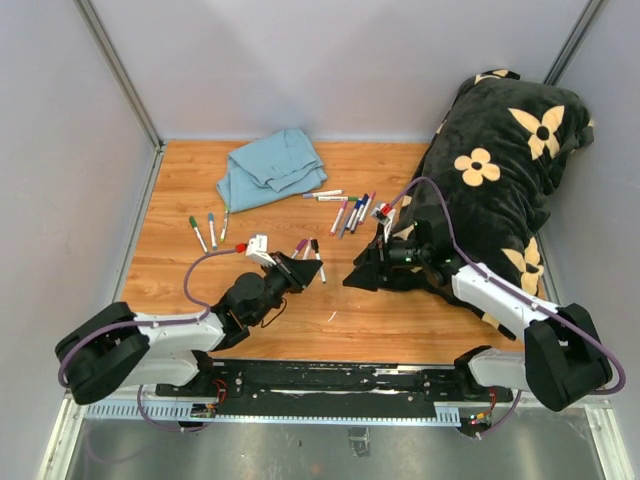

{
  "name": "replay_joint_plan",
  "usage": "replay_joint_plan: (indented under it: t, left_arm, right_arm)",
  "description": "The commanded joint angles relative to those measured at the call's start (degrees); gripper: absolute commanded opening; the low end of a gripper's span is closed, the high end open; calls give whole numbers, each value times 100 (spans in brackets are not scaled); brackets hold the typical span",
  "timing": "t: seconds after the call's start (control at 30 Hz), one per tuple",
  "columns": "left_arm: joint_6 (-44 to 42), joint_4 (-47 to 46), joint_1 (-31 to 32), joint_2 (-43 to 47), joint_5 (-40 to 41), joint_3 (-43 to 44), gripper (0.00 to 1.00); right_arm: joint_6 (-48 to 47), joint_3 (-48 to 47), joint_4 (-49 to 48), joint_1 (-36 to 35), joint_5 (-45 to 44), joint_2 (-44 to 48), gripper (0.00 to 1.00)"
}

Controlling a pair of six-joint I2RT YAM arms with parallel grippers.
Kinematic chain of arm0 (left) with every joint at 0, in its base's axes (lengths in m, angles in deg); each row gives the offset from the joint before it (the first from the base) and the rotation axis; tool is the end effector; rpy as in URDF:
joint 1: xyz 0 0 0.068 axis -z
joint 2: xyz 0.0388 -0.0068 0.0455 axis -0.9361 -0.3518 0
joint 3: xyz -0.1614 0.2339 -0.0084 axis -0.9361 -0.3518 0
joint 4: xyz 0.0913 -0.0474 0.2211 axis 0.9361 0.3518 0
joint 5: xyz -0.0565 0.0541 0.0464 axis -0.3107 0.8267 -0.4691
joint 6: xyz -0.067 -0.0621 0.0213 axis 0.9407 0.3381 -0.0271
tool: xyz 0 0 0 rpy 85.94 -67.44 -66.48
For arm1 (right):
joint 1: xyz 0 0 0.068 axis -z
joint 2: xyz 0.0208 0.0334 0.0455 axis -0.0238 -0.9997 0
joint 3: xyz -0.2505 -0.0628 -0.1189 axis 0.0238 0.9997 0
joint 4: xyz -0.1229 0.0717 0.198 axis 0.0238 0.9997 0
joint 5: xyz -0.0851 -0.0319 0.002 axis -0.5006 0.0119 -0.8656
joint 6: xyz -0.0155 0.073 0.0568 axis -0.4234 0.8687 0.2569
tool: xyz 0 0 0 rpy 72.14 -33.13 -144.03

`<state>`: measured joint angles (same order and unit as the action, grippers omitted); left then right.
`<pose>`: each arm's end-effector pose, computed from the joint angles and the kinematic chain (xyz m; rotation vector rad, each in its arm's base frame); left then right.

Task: Open the pen caps
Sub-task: Pick up the pen from the center of the board.

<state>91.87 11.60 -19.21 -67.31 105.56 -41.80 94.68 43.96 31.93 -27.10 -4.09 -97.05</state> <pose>0.1759 -0.1716 0.2126 -0.2825 1.7166 -1.1166 0.2101 0.1782 0.2518 -0.8800 1.8411 1.3696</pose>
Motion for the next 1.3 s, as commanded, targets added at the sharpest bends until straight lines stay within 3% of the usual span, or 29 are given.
replay_joint_plan:
  t: [0.0, 0.13, 0.23, 0.47, 0.7, 0.87, 0.9, 1.13, 1.27]
  left_arm:
    - [-171, -1214, 466, -544, 745, 341, 0]
    - [-202, -1841, 725, -1031, 968, 397, 0]
    - [-185, -2441, 874, -1422, 1045, 381, 0]
    - [-147, -2673, 1077, -1843, 1086, 541, 0]
    - [-147, -2696, 1218, -1879, 1072, 559, 0]
    - [-145, -2822, 1228, -1966, 967, 562, 3]
    - [-163, -2871, 1230, -1962, 928, 547, 5]
    - [-633, -3238, 1225, -1291, 819, -11, 59]
    - [-1207, -3125, 1225, -456, 586, -443, 74]
  right_arm:
    - [331, -27, -244, -319, -381, -99, 100]
    - [319, -174, 11, -458, -643, -274, 96]
    - [302, -246, 120, -526, -722, -350, 86]
    - [324, -265, 121, -605, -723, -293, 55]
    - [224, -398, 235, -777, -698, -318, 33]
    - [146, -444, 288, -783, -747, -99, 2]
    - [64, -496, 418, -781, -797, -71, 1]
    - [-1045, -890, 1316, -719, -99, -61, 1]
    - [-1916, -1244, 2116, -703, 209, -73, 1]
